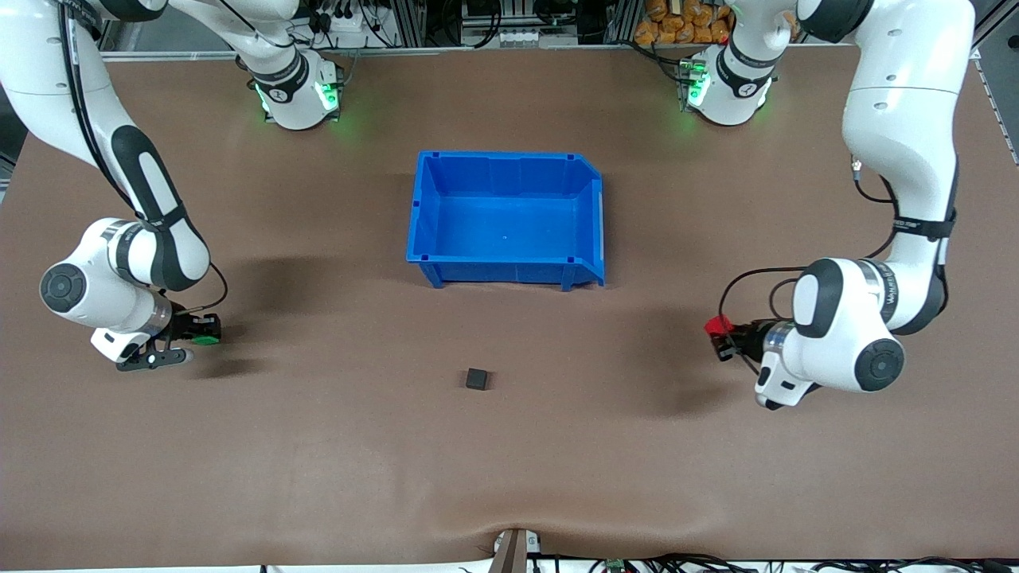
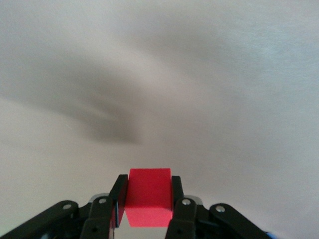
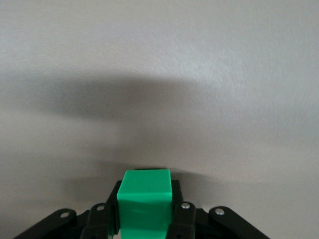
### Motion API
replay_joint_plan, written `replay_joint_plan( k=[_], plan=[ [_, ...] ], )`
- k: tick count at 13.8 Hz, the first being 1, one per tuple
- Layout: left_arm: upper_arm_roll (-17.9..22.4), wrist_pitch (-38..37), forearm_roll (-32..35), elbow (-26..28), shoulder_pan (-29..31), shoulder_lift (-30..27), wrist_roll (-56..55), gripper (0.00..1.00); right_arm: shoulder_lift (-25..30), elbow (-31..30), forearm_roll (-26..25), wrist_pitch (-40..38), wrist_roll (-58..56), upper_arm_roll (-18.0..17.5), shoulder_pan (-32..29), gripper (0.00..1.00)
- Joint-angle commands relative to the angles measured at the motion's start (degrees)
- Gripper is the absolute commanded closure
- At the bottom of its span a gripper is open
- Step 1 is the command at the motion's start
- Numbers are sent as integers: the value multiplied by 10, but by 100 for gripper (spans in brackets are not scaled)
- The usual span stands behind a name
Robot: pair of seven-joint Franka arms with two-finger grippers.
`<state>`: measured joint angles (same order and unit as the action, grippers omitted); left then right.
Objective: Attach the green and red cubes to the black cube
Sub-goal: 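Close the left gripper on the red cube while the right gripper grasps the green cube, then carry the red cube with the left gripper toward the black cube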
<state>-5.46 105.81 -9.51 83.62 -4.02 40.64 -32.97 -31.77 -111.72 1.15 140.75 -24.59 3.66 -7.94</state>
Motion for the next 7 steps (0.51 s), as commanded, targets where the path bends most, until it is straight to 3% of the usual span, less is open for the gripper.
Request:
replay_joint_plan(
  k=[1, 5, 7],
  plan=[
    [3, -5, -40, -24, -21, 9, -97, 100, 35, 3, -3, -30, -103, -8, -14, 76],
    [3, 25, -110, -33, -30, 16, -183, 100, 44, 11, 15, -23, -335, -13, -11, 76],
    [3, 38, -126, -43, -49, 25, -229, 100, 43, 35, 40, -24, -423, -38, -8, 76]
  ],
)
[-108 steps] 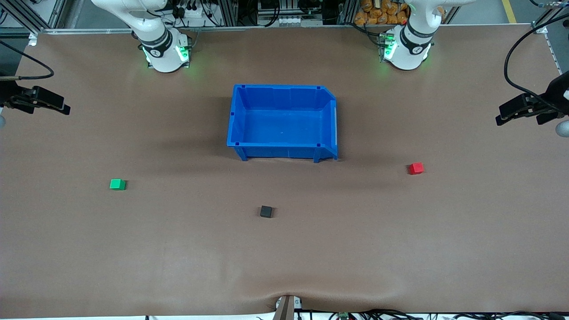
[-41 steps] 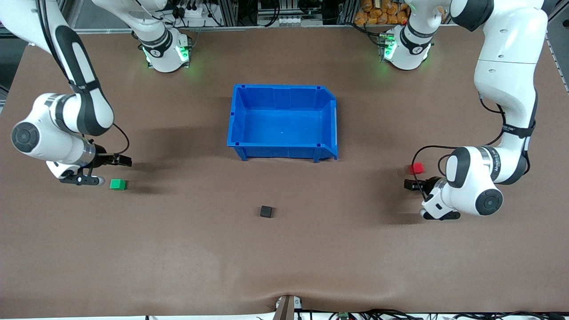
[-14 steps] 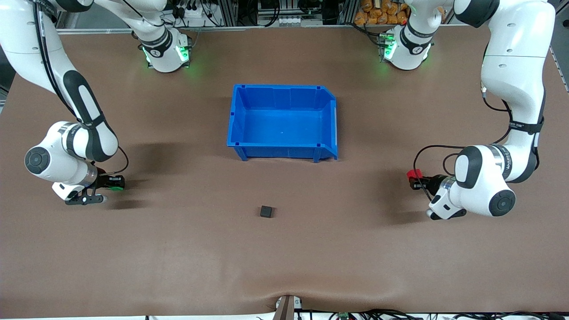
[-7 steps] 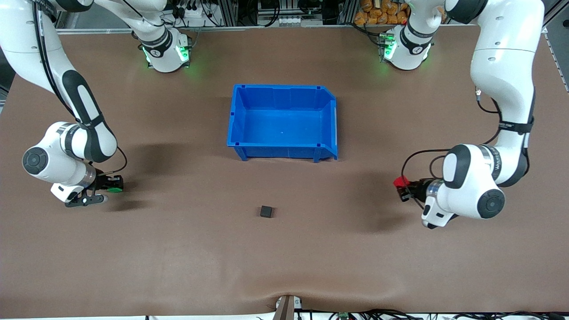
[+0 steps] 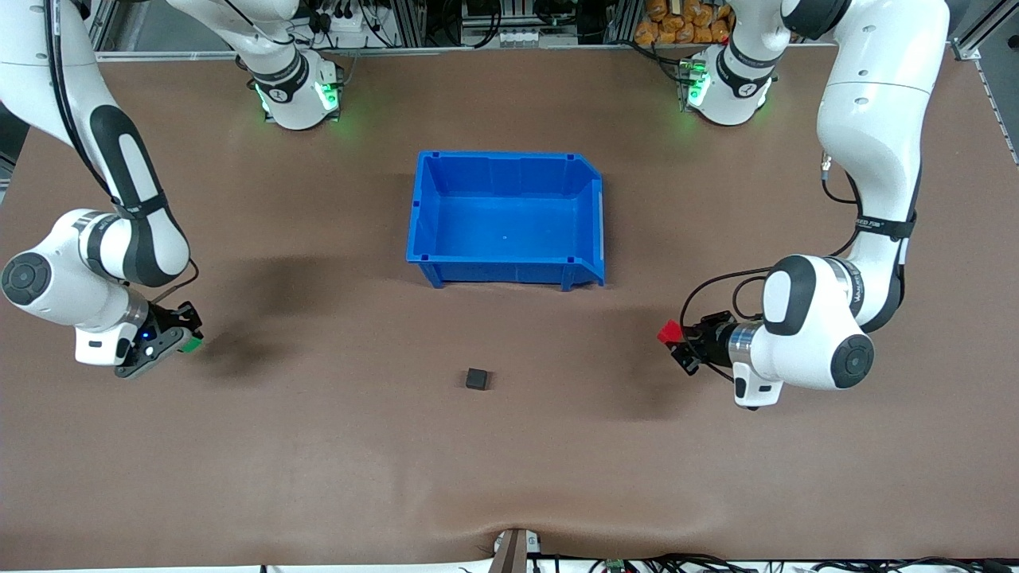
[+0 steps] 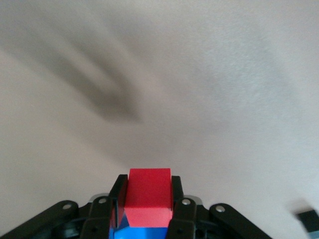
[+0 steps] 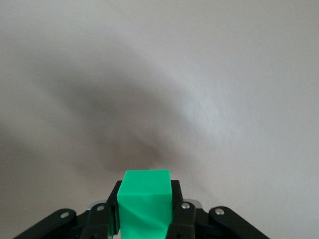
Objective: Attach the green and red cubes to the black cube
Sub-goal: 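Carry the red cube with the left gripper toward the black cube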
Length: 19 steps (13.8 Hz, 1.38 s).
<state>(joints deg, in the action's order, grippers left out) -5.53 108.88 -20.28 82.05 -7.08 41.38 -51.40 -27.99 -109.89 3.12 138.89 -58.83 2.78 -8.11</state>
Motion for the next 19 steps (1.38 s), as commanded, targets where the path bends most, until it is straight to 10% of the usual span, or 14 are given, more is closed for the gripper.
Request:
replay_joint_plan(
  k=[1, 6, 19],
  plan=[
    [3, 25, -19, -34, -33, 23, -84, 100, 2, 33, 22, -5, -126, -45, -9, 74],
    [3, 123, -19, -52, -93, 44, -273, 100, -7, 75, 22, -7, -178, -108, 11, 74],
    [-3, 316, -122, -139, -199, 171, -402, 100, -101, 202, 22, -10, -185, -108, 161, 82]
  ],
)
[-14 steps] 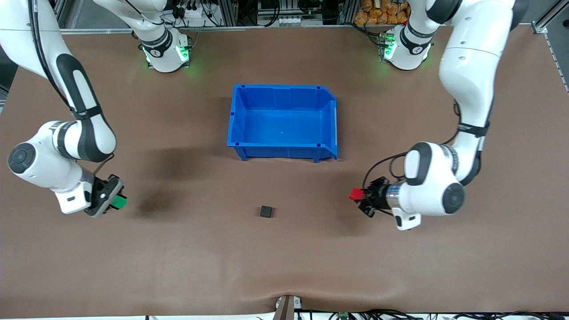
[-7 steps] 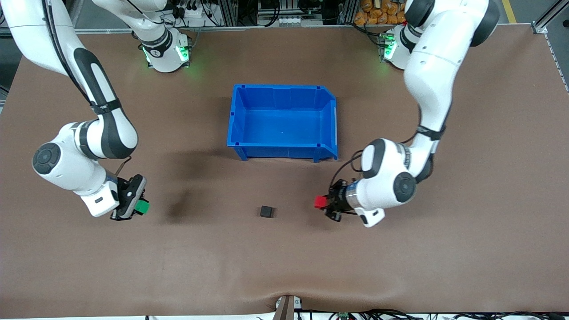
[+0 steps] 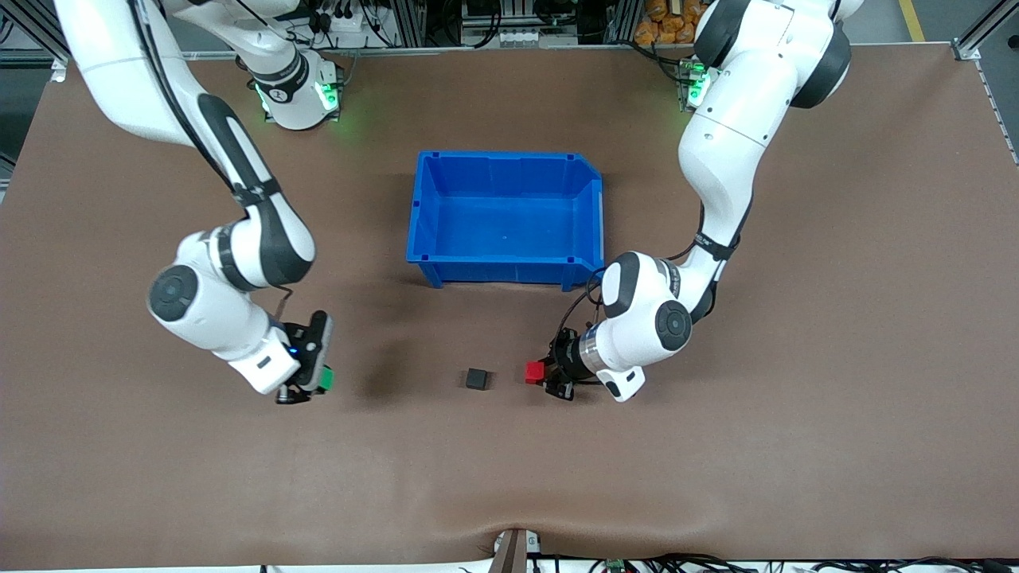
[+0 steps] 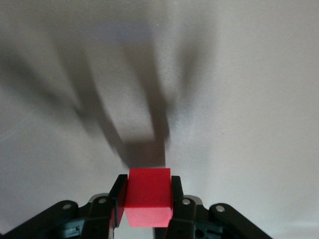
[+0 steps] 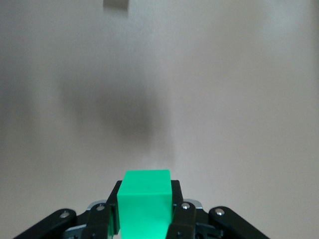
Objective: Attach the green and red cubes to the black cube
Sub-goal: 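Carry the red cube with the left gripper toward the black cube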
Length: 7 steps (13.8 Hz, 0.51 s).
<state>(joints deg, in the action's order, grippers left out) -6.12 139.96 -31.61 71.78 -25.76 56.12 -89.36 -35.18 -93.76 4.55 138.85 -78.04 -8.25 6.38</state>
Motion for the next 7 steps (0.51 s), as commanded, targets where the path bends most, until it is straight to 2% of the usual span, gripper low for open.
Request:
replay_joint_plan(
  k=[1, 3, 5, 7],
  plan=[
    [3, 6, -9, -38, -15, 24, -33, 100, -35, 41, 6, -10, 35, 3, 23, 82],
    [1, 16, -9, -46, -18, 32, -47, 100, -51, 56, 6, -14, 98, 3, 30, 82],
    [3, 34, -9, -54, -29, 48, -48, 100, -73, 94, 2, -52, 160, 4, 54, 86],
    [2, 64, -9, -62, -42, 67, -54, 100, -91, 124, -4, -58, 223, 8, 76, 87]
  ],
)
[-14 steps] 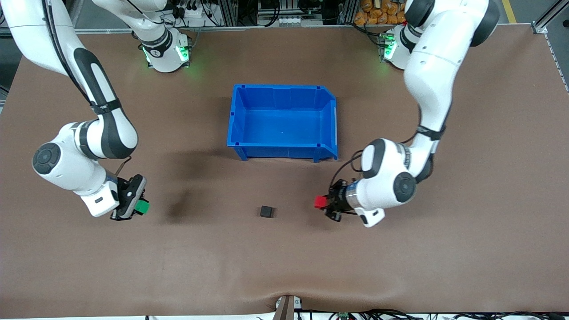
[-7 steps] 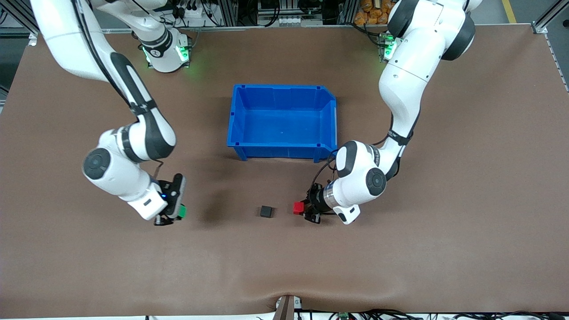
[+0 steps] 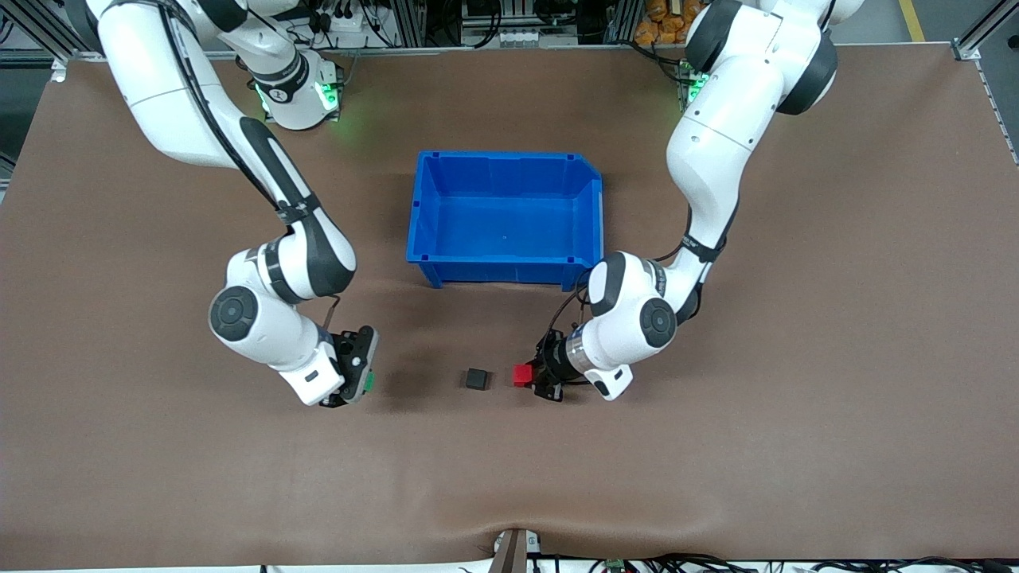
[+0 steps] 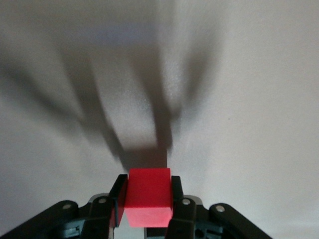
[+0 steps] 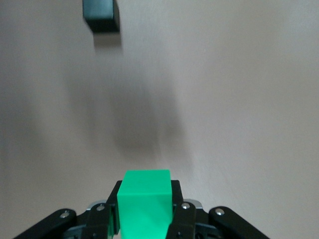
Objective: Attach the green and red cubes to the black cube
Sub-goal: 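Carry the red cube with the left gripper toward the black cube, then press the red cube against the black cube while the right gripper brings green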
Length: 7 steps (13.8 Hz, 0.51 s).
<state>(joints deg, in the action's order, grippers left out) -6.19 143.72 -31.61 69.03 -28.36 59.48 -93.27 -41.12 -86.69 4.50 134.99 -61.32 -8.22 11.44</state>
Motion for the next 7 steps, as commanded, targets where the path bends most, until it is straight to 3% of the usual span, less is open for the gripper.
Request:
replay_joint_plan(
  k=[1, 3, 7],
  plan=[
    [2, 26, -9, -42, -16, 36, -23, 100, -46, 70, -3, -20, 60, 7, 30, 87],
    [0, 27, -9, -45, -16, 37, -31, 100, -58, 84, -5, -21, 87, 13, 56, 87],
    [5, 37, -9, -62, -32, 56, -45, 100, -72, 122, -29, -75, 193, 65, 125, 88]
  ],
)
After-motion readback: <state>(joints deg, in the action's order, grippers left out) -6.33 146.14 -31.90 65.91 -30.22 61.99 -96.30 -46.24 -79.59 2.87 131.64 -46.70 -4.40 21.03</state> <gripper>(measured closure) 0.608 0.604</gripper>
